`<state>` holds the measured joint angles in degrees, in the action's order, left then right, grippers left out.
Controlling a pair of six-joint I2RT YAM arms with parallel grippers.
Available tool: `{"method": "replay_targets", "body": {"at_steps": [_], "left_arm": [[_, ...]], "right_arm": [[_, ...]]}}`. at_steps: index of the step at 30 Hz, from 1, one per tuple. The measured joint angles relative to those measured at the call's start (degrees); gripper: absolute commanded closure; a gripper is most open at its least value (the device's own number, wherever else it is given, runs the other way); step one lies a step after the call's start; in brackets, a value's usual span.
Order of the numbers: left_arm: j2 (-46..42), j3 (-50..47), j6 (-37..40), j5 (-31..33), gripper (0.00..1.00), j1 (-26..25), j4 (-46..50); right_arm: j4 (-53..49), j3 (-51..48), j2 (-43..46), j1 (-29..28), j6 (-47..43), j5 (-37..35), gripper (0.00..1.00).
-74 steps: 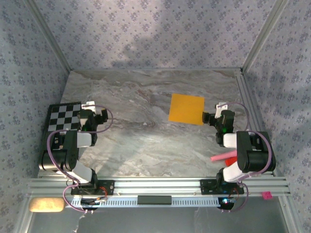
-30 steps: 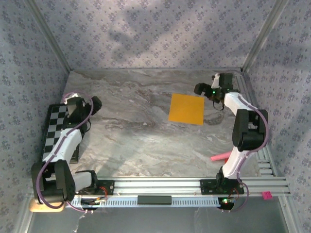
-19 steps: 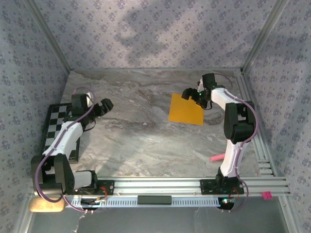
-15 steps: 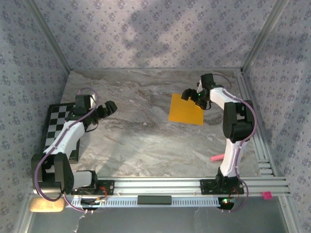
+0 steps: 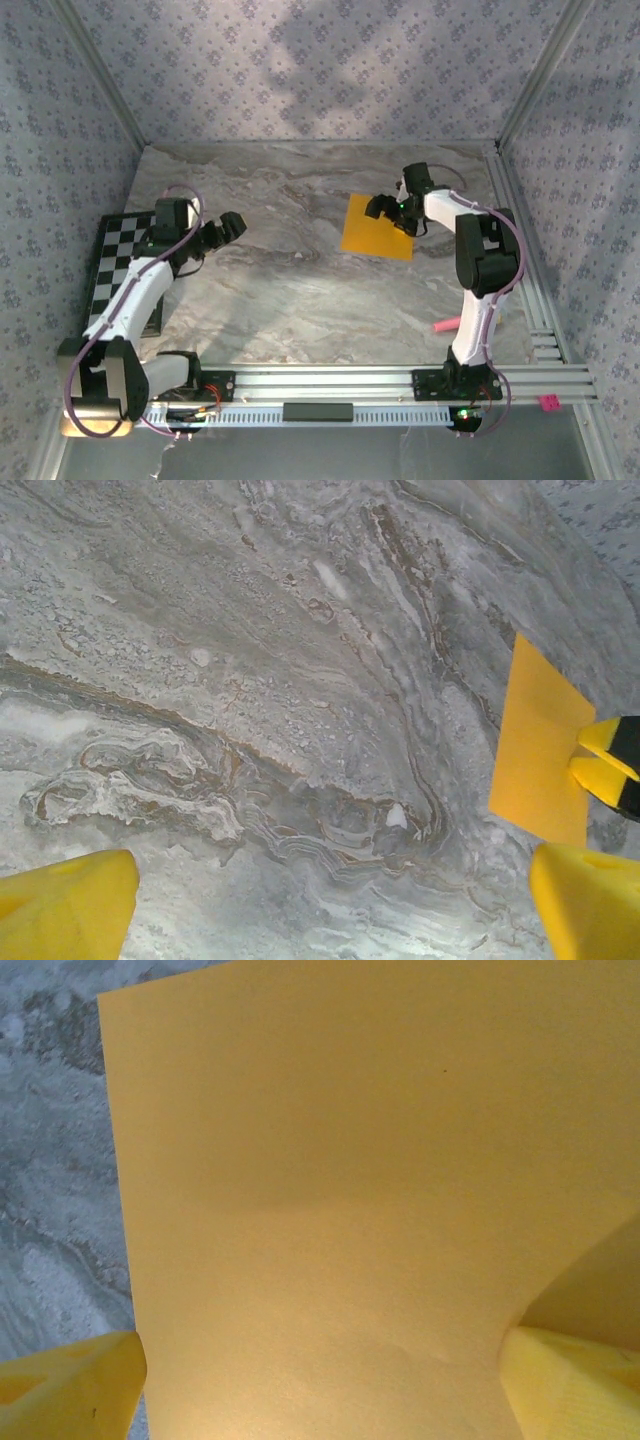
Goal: Fold a paper plane with a square sheet of paper (pick it up from the middle)
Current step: Move the square sheet of paper to the center of the table.
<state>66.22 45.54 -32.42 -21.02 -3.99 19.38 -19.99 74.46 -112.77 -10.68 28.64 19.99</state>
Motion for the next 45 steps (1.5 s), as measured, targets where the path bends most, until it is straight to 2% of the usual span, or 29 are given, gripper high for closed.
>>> {"method": "replay_targets", "body": {"at_steps": [8, 18, 25, 31, 38, 42, 45], "left_arm": [[-2.5, -0.1, 0.7, -0.2, 0.0, 0.0, 2.3], [-2.4, -2.8, 0.9, -1.8, 0.0, -0.2, 3.2], [-1.3, -2.9, 1.1, -3.3, 0.0, -1.1, 3.2], [-0.5, -2.7, 1.9, -3.2, 0.0, -3.5, 3.6], [3.8, 1.5, 3.1, 0.4, 0.01, -11.2, 6.3], [8.2, 5.2, 3.5, 3.1, 0.02, -16.0, 7.5], [12.9, 8.6, 3.5, 5.9, 0.03, -19.8, 9.2]], "right_arm": [[7.1, -7.5, 4.2, -9.4, 4.6, 0.4, 0.05], [19.5, -17.6, 9.4, -22.7, 19.6, -2.3, 0.04], [22.0, -17.9, 9.4, -30.7, 26.5, -5.3, 0.02], [16.5, -16.5, 12.3, -33.5, 24.7, -8.1, 0.0], [5.6, -13.8, 30.1, -35.1, 18.3, -23.8, 0.0], [2.2, -14.1, 38.4, -33.5, 15.0, -30.5, 0.0], [1.3, -17.7, 42.4, -29.0, 15.0, -31.1, 0.0]]}}
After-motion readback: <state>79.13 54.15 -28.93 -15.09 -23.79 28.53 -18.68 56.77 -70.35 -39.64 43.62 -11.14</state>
